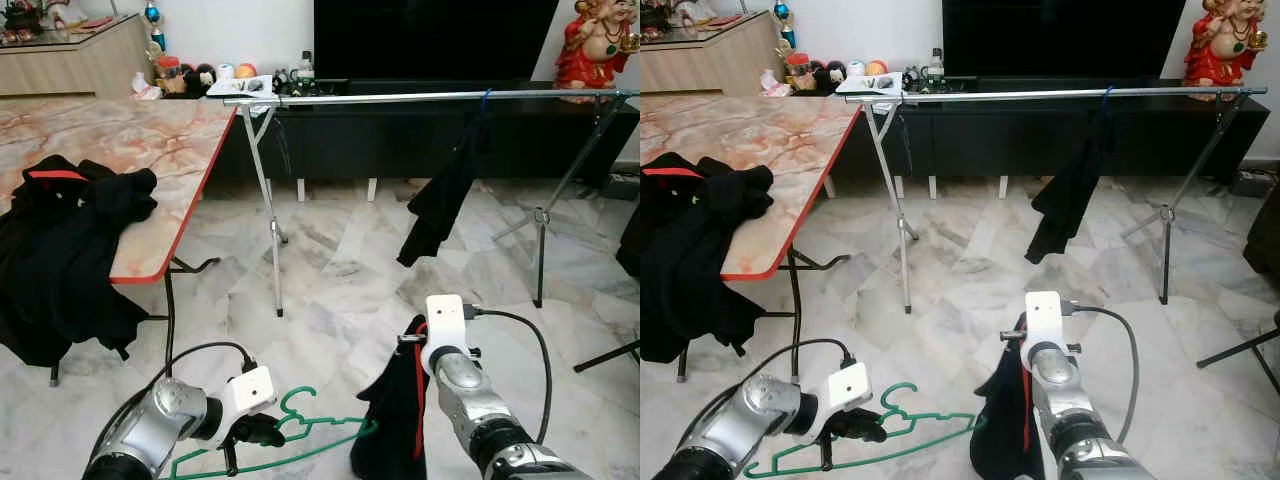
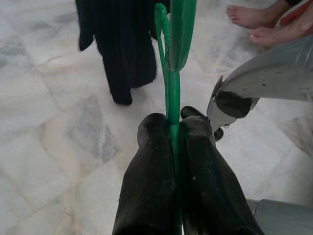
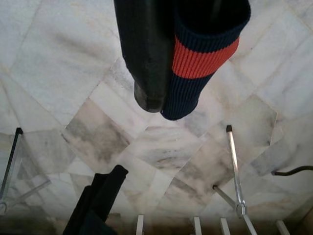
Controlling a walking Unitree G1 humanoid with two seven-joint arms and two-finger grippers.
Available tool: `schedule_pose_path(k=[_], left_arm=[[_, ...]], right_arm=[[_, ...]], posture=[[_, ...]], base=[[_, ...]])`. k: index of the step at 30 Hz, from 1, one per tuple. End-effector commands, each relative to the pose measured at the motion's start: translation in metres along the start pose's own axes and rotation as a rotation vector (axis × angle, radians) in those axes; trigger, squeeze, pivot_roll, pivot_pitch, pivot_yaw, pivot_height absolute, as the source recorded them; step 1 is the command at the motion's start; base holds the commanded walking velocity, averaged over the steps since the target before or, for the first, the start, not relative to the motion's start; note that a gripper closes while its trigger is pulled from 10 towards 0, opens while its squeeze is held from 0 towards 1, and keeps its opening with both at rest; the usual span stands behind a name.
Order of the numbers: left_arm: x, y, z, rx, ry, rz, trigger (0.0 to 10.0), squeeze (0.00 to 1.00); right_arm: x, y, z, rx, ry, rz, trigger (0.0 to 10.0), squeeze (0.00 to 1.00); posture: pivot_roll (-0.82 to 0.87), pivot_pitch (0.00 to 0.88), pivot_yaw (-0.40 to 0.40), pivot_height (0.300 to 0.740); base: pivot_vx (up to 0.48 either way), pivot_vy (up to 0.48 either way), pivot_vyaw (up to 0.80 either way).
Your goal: Hang hanger
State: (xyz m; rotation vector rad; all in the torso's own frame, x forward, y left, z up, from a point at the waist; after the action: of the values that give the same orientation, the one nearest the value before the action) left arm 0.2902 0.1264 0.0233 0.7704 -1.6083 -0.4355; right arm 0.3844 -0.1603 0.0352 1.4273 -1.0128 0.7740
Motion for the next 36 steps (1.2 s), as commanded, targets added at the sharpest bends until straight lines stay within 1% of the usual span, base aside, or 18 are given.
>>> schedule_pose_path(k=[1, 5, 7, 8, 9, 12, 13, 16, 17, 19, 21, 24, 26, 30, 32, 36], left_arm=[[0.004, 0.003, 0.003, -0.029, 0.005, 0.008, 10.0, 0.00], [0.015, 0.007, 0.002, -0.042, 0.005, 0.021, 10.0, 0.00], [0.022, 0.006, 0.004, -0.051, 0.004, 0.043, 10.0, 0.00], [0.029, 0.004, 0.005, -0.054, 0.005, 0.063, 10.0, 0.00], [0.030, 0.003, 0.005, -0.051, 0.005, 0.064, 10.0, 0.00], [0.033, 0.001, 0.000, -0.013, -0.005, 0.070, 10.0, 0.00], [0.036, -0.001, -0.002, 0.011, -0.002, 0.088, 10.0, 0.00], [0.039, -0.001, -0.002, 0.026, 0.011, 0.102, 10.0, 0.00], [0.041, -0.002, -0.002, 0.036, 0.020, 0.114, 10.0, 0.00], [0.043, -0.004, -0.001, 0.044, 0.028, 0.123, 10.0, 0.00], [0.045, -0.005, 0.001, 0.042, 0.029, 0.127, 10.0, 0.00], [0.052, -0.006, 0.006, 0.034, 0.039, 0.156, 10.0, 0.00], [0.056, -0.007, 0.005, 0.065, 0.041, 0.175, 10.0, 0.00], [0.059, -0.009, 0.000, 0.118, 0.056, 0.198, 10.0, 0.00], [0.059, -0.011, -0.004, 0.170, 0.055, 0.199, 10.0, 0.00], [0.058, -0.011, -0.006, 0.200, 0.059, 0.188, 10.0, 0.00]], right_arm=[[0.009, -0.002, -0.005, 0.002, -0.001, 0.018, 10.0, 0.00], [0.012, -0.002, -0.006, -0.006, -0.016, 0.026, 10.0, 0.00], [0.011, -0.002, -0.007, -0.004, -0.031, 0.022, 10.0, 0.00], [0.010, -0.003, -0.010, 0.014, -0.046, 0.009, 10.0, 0.00], [0.010, -0.003, -0.011, 0.021, -0.049, 0.007, 10.0, 0.00], [0.018, -0.003, -0.022, 0.105, -0.098, 0.028, 10.0, 0.00], [0.022, -0.002, -0.031, 0.176, -0.121, 0.038, 10.0, 0.00], [0.023, 0.000, -0.041, 0.259, -0.131, 0.041, 10.0, 0.00], [0.019, 0.002, -0.045, 0.312, -0.126, 0.023, 10.0, 0.00], [0.013, 0.003, -0.043, 0.316, -0.112, 0.007, 10.0, 0.00], [0.008, 0.002, -0.038, 0.285, -0.118, -0.009, 10.0, 0.00], [-0.002, 0.002, -0.022, 0.200, -0.100, -0.031, 10.0, 0.00], [-0.007, 0.002, -0.014, 0.154, -0.120, -0.048, 10.0, 0.00], [-0.007, 0.002, -0.015, 0.172, -0.126, -0.048, 10.0, 0.00], [-0.007, 0.002, -0.018, 0.181, -0.125, -0.047, 10.0, 0.00], [-0.007, 0.002, -0.018, 0.172, -0.123, -0.046, 10.0, 0.00]], posture=[[0.13, 0.015, 0.027, 0.740], [0.13, 0.013, 0.025, 0.740], [0.13, 0.013, 0.024, 0.740], [0.13, 0.012, 0.023, 0.740], [0.14, 0.012, 0.022, 0.740], [0.14, 0.011, 0.021, 0.740], [0.13, 0.008, 0.020, 0.740], [0.13, 0.006, 0.019, 0.740], [0.13, 0.004, 0.018, 0.740], [0.13, 0.000, 0.019, 0.740], [0.12, 0.000, 0.020, 0.740], [0.12, 0.000, 0.019, 0.740], [0.12, 0.000, 0.019, 0.740], [0.12, 0.000, 0.020, 0.740], [0.12, 0.000, 0.020, 0.740], [0.12, 0.000, 0.018, 0.740]], base=[[0.000, 0.000, 0.00], [0.000, 0.000, 0.00], [0.000, 0.000, 0.00], [0.000, 0.000, 0.00], [0.000, 0.000, 0.00], [0.000, 0.000, 0.00], [0.000, 0.000, 0.00], [0.000, 0.000, 0.00], [0.000, 0.000, 0.00], [0.000, 0.000, 0.00], [0.000, 0.000, 0.00], [0.000, 0.000, 0.00], [0.000, 0.000, 0.00], [0.000, 0.000, 0.00], [0.000, 0.000, 0.00], [0.000, 0.000, 0.00]])
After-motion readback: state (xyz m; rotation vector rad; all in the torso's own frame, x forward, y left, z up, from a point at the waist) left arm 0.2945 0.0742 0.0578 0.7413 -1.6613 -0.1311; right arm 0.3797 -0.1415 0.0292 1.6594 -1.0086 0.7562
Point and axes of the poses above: a point about 5 cm out from each wrist's last joint towards the gripper, its own y axis pointing back from the gripper into the wrist, its own x axis along the axis of the wrist's last joint, z = x × y, the point moved 4 cm from there along -y, pointing out of the wrist towards the gripper, and after that the axes turned 15 degrees about -y, right-handed, at the moved point
